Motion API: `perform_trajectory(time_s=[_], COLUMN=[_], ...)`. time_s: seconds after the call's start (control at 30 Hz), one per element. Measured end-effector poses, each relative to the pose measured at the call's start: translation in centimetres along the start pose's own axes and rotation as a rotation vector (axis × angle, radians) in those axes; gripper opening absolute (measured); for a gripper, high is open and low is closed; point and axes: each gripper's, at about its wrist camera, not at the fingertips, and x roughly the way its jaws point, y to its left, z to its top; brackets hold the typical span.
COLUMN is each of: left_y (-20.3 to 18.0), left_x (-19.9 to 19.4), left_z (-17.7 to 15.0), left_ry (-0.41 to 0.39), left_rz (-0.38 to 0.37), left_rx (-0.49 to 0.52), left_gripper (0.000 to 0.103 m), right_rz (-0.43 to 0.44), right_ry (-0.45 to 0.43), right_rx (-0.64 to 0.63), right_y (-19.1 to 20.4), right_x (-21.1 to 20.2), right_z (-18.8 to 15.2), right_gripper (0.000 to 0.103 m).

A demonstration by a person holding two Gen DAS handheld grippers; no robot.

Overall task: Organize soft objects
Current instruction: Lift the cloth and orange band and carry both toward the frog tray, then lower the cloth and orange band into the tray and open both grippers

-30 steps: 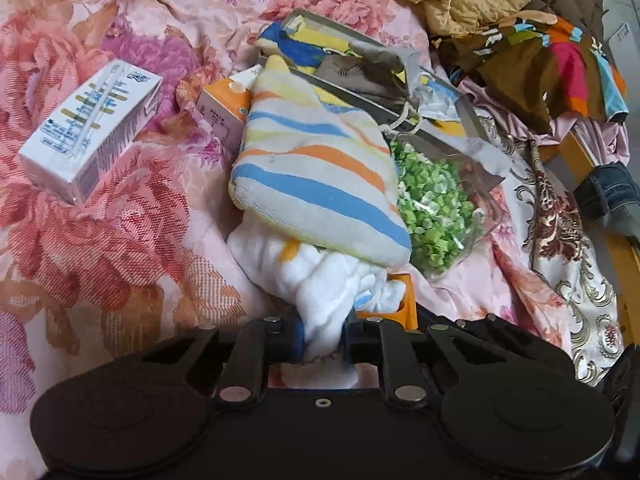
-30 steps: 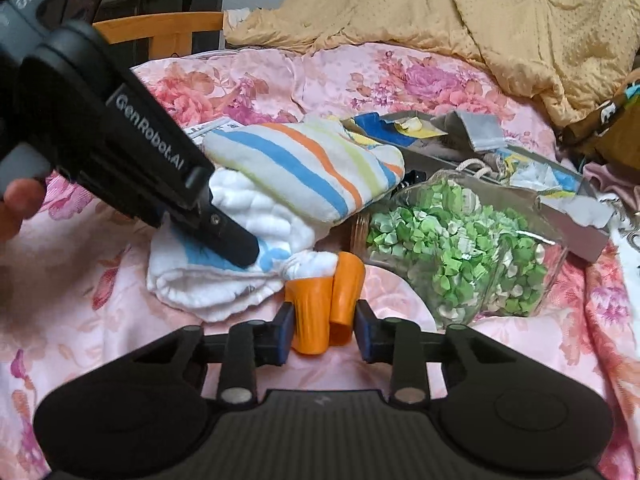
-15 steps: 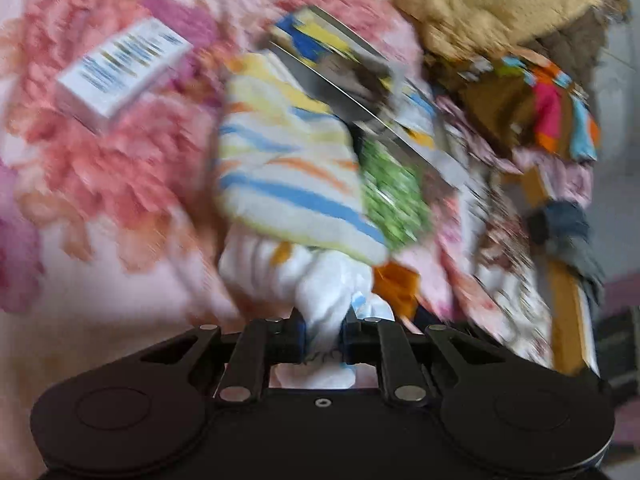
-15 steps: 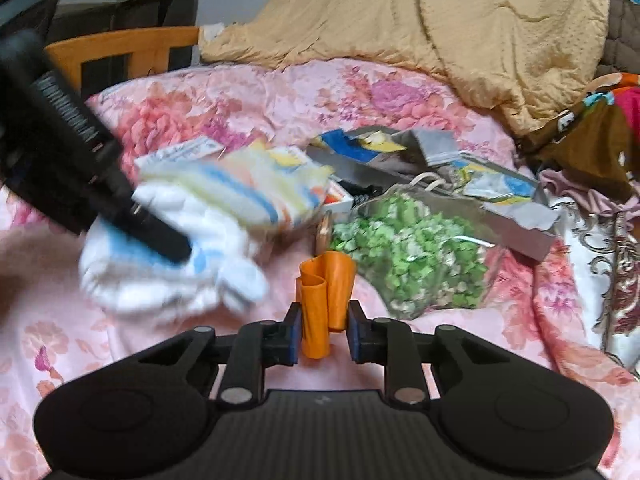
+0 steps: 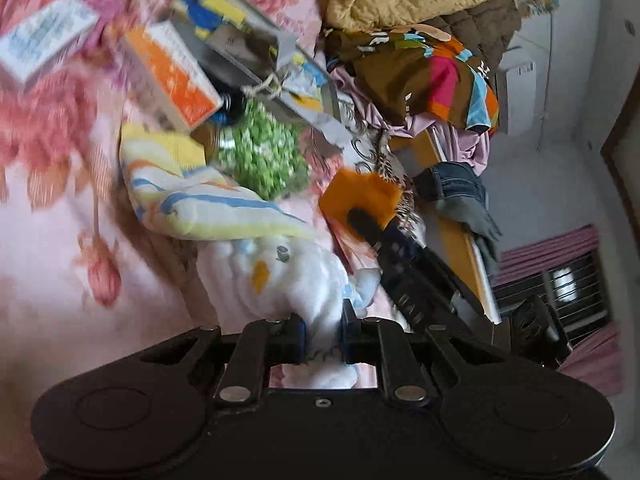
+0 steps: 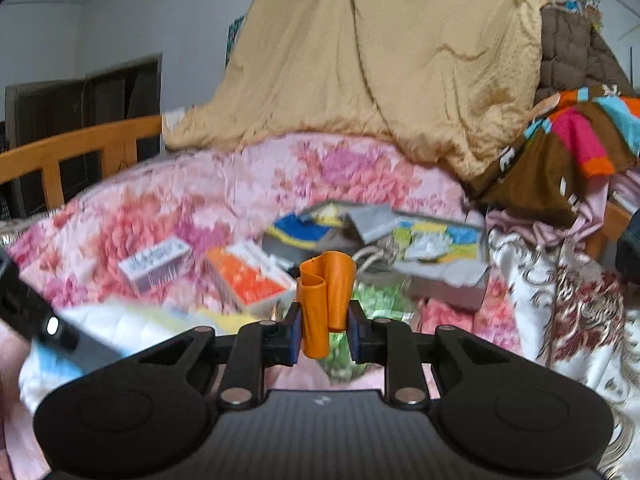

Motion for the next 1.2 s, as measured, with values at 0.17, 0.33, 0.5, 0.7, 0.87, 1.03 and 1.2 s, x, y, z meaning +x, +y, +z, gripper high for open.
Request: perform_trajectory(time_s=[0.17,0.33,0.5,0.7,0.87,1.03,1.2], left_y=[-1.6,-4.3,-7.2,-9.5,-9.6,-9.2,-7.3], left_x=[-1.7,-4.6,-6.3,-5.3,-2.1,1.8,4.9], left_z=[-0.6,0.1,1.3,3.3,6.2,9.6,12.9], left_ry=[0.01,-0.005,-0.044,-0.151,-0.227,-0.305,-0.383], left_rz=[0.014,0.053,0.115,0.183,0.192,0.251,0.303], left_rx=[0.052,0.172,0.311,0.434,0.469,0.508,0.542], left_gripper=[0.016,0.016,0.016,0.017,0.017,0.017,0.017], right_rz=[0.008,0.018,0.024,0.013,-0.001,-0.006,0.001], right_ry=[-0.028,-0.055,-0.107,-0.169,-0.179,-0.174,-0.16], right_rx=[0.003,0.006,0.01,0.027,0.015,0.077,0.162], right_y=[-0.1,0.0,0.0,-0.1,-0.3,-2.0,-3.8], right_x=[-0.6,-1.1,-1.9,-2.4,-1.2,1.8,6.2], right_z=[0.6,0.6,1.1,1.7,2.5,3.2,3.6], right_gripper=[0.025,0.025,0.025,0.026,0.027,0.027,0.027])
